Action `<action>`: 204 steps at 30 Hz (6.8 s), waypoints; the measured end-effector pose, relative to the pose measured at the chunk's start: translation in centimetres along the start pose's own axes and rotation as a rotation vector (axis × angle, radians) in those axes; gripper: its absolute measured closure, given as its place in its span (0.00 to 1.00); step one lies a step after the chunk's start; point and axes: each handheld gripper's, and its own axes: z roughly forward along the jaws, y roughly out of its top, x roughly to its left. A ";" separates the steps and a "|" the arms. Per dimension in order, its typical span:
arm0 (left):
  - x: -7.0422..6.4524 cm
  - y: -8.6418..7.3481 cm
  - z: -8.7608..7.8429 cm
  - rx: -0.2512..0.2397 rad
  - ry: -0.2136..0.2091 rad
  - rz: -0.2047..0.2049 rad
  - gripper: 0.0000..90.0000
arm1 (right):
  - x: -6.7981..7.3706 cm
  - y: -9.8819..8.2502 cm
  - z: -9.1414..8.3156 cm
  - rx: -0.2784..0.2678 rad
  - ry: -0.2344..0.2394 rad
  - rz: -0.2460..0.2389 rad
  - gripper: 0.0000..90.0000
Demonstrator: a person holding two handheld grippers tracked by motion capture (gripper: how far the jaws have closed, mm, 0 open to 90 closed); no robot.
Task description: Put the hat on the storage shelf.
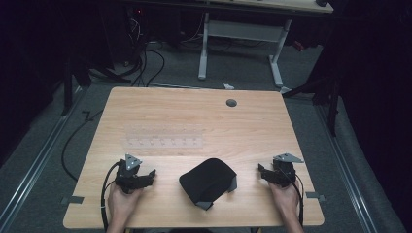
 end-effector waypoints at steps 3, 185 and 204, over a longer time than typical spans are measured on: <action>0.0 0.0 0.0 0.000 0.001 0.001 0.25 | 0.1 -0.2 -0.2 -0.005 -0.006 0.001 0.41; -10.6 -0.1 -4.7 -0.005 -0.502 0.227 0.31 | 9.4 5.9 -3.6 -0.022 0.666 -0.051 0.95; -11.0 -0.1 -4.7 -0.019 -0.483 0.251 0.41 | 9.8 6.5 -4.2 -0.064 0.729 -0.043 0.95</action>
